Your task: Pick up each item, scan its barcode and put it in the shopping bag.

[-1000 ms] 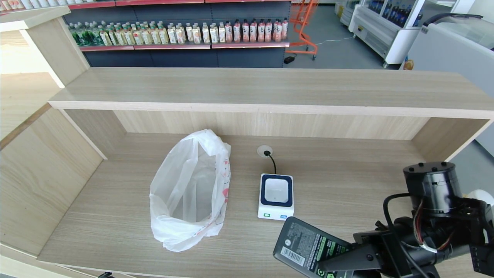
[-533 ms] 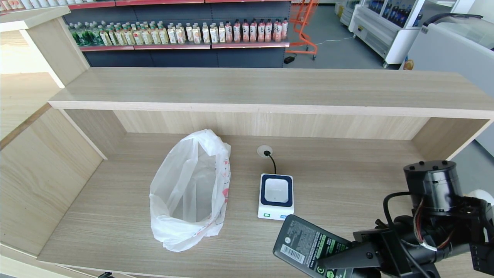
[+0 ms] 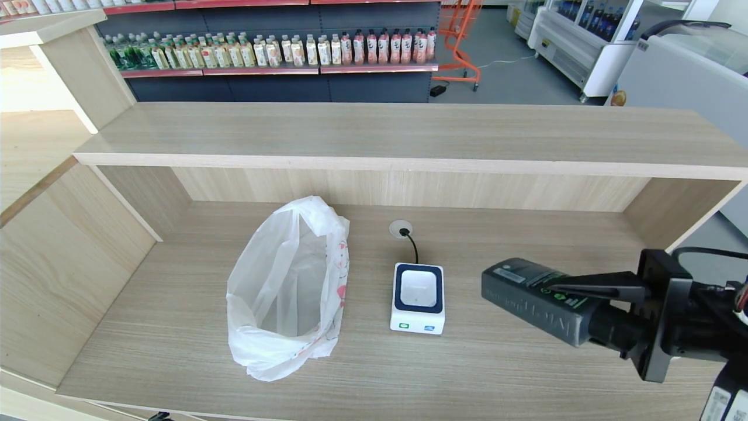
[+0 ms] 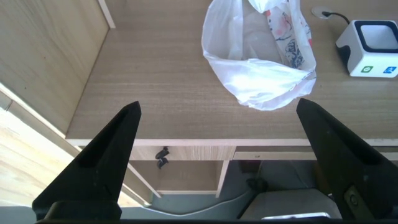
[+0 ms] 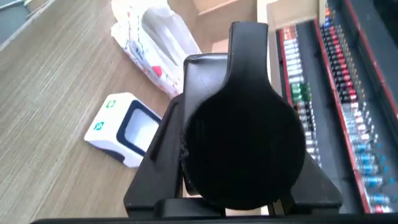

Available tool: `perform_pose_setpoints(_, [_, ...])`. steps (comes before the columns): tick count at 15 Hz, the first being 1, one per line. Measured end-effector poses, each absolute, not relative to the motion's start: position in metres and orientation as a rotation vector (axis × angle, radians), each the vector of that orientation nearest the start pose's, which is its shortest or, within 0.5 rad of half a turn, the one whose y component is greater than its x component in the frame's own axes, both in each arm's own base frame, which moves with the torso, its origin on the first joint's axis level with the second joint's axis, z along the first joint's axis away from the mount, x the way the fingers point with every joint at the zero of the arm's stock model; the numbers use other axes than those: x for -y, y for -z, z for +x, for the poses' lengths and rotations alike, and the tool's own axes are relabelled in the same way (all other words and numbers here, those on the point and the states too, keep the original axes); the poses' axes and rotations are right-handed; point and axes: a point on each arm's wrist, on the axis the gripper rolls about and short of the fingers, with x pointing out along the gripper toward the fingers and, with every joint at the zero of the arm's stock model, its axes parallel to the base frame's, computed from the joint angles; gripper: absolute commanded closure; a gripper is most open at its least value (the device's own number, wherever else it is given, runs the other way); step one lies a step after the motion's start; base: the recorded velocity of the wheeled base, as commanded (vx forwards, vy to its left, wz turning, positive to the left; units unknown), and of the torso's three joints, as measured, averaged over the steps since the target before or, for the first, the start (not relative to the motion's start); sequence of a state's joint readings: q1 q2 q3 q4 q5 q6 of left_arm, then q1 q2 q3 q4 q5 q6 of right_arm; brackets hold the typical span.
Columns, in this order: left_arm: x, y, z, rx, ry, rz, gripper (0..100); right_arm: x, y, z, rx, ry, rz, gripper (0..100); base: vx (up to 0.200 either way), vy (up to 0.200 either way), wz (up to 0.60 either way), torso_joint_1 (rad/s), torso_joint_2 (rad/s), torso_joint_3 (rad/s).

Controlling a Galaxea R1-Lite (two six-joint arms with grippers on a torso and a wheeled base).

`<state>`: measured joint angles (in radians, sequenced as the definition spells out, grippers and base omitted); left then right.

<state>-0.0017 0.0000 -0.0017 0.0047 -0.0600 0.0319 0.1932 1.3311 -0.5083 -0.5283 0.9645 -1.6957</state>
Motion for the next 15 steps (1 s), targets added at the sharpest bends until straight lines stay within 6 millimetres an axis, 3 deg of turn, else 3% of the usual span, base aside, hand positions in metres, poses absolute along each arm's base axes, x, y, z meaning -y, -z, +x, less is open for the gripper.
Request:
perform_pose_setpoints(3, [0.001,-0.075,-0.023,-0.002,0.061,0.032,0,-0.032,-0.196,0.178,0.383,-0.999,-1.049,100,0.0,0.0,0.0,0.0,0.0,0.0])
perform_pose_setpoints(6, [0.001,-0.075,-0.023,-0.002,0.061,0.032,0,-0.032,-0.204,0.18,-0.017,-0.806,-0.528,100,0.0,0.0,0.0,0.0,0.0,0.0])
perform_pose_setpoints(8, [0.001,-0.075,-0.023,-0.002,0.062,0.032,0,-0.045,-0.206,0.186,-0.21,-0.692,-0.133,100,0.0,0.0,0.0,0.0,0.0,0.0])
perform_pose_setpoints(10, [0.001,-0.075,-0.023,-0.002,0.061,0.032,0,-0.065,-0.202,0.2,-0.339,-0.666,0.107,100,0.0,0.0,0.0,0.0,0.0,0.0])
perform_pose_setpoints(12, [0.001,-0.076,-0.023,-0.002,0.062,0.032,0,-0.088,-0.194,0.218,-0.453,-0.663,0.276,100,0.0,0.0,0.0,0.0,0.0,0.0])
perform_pose_setpoints(15, [0.001,-0.075,-0.023,-0.002,0.062,0.032,0,-0.115,-0.174,0.247,-0.562,-0.616,0.341,100,0.0,0.0,0.0,0.0,0.0,0.0])
